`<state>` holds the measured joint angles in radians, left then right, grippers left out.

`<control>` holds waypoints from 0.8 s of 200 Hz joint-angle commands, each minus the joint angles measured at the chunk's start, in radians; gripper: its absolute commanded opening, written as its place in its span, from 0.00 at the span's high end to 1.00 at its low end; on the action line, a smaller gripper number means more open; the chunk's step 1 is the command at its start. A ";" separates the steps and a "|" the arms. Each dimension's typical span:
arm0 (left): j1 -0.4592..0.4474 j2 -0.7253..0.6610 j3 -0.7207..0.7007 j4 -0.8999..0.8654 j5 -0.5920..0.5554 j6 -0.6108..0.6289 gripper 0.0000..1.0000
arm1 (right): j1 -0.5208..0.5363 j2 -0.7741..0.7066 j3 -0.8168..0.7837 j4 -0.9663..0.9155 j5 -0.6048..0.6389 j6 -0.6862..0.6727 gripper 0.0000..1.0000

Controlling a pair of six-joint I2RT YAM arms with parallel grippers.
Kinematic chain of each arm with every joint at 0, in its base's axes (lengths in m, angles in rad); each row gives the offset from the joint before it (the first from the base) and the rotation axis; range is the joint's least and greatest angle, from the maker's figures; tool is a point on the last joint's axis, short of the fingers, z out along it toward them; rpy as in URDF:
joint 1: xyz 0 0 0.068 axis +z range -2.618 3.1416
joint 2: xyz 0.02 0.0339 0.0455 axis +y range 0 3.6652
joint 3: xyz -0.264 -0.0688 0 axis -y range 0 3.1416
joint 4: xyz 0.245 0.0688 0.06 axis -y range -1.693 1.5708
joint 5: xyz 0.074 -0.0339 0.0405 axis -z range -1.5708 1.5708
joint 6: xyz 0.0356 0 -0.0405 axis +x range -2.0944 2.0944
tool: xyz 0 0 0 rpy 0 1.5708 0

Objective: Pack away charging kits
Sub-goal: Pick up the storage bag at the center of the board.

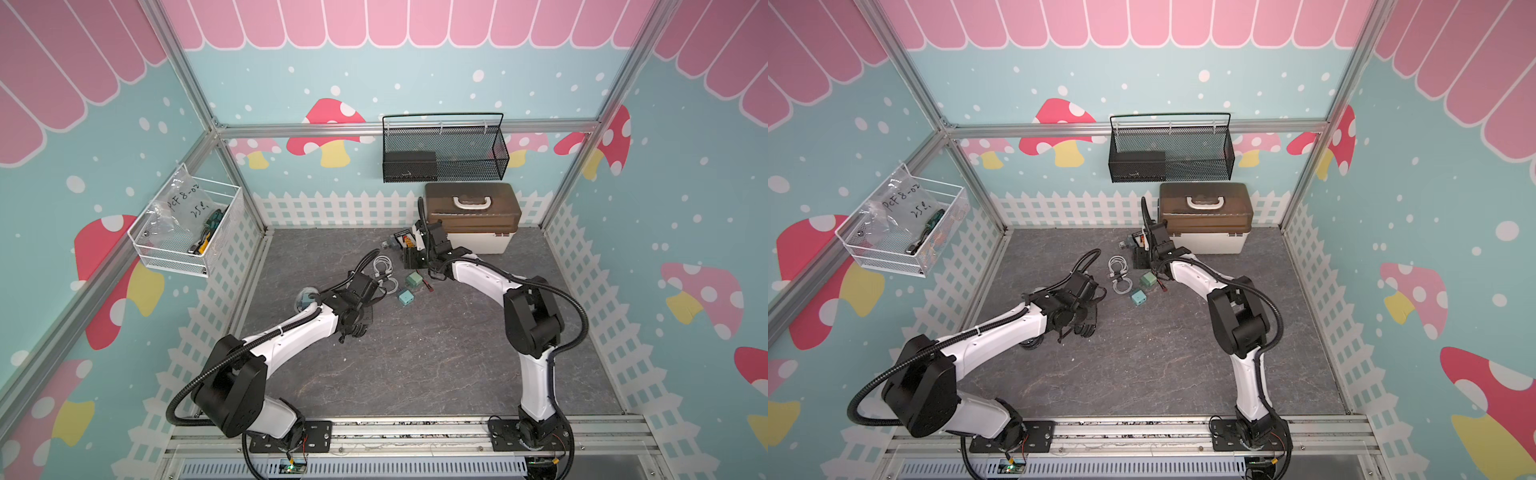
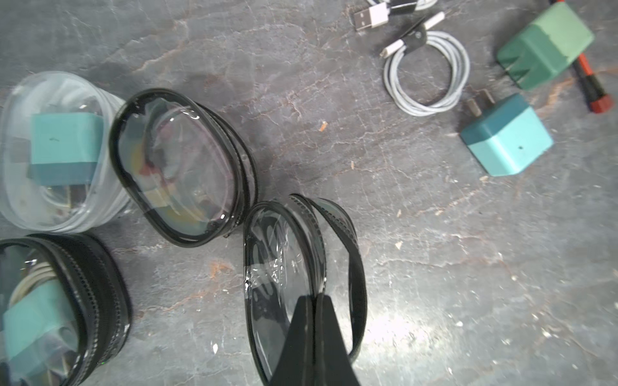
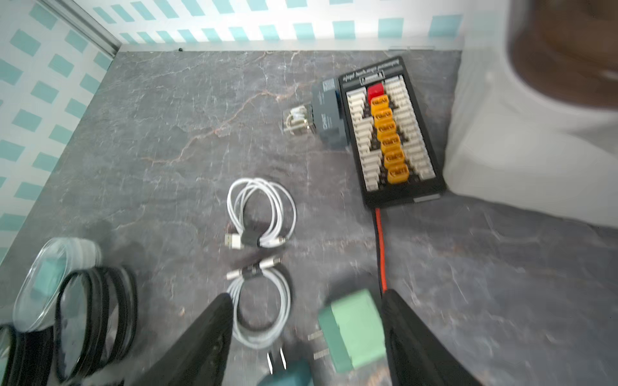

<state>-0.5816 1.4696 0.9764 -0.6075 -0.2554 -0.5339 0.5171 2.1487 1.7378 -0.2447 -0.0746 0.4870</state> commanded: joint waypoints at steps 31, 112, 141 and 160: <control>0.012 -0.006 0.002 0.022 0.064 0.017 1.00 | 0.033 0.386 0.541 -0.403 -0.028 -0.108 0.36; 0.016 -0.046 0.002 0.009 0.065 0.018 1.00 | 0.069 0.562 0.776 -0.466 -0.002 -0.114 0.39; 0.017 -0.071 -0.007 0.008 0.071 0.017 1.00 | 0.067 0.627 0.882 -0.484 -0.030 -0.090 0.43; 0.017 -0.078 -0.009 0.008 0.071 0.016 1.00 | 0.067 0.632 0.886 -0.453 -0.046 -0.062 0.53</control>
<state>-0.5705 1.4189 0.9760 -0.5976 -0.1890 -0.5262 0.5861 2.7426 2.5973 -0.6815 -0.0937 0.3943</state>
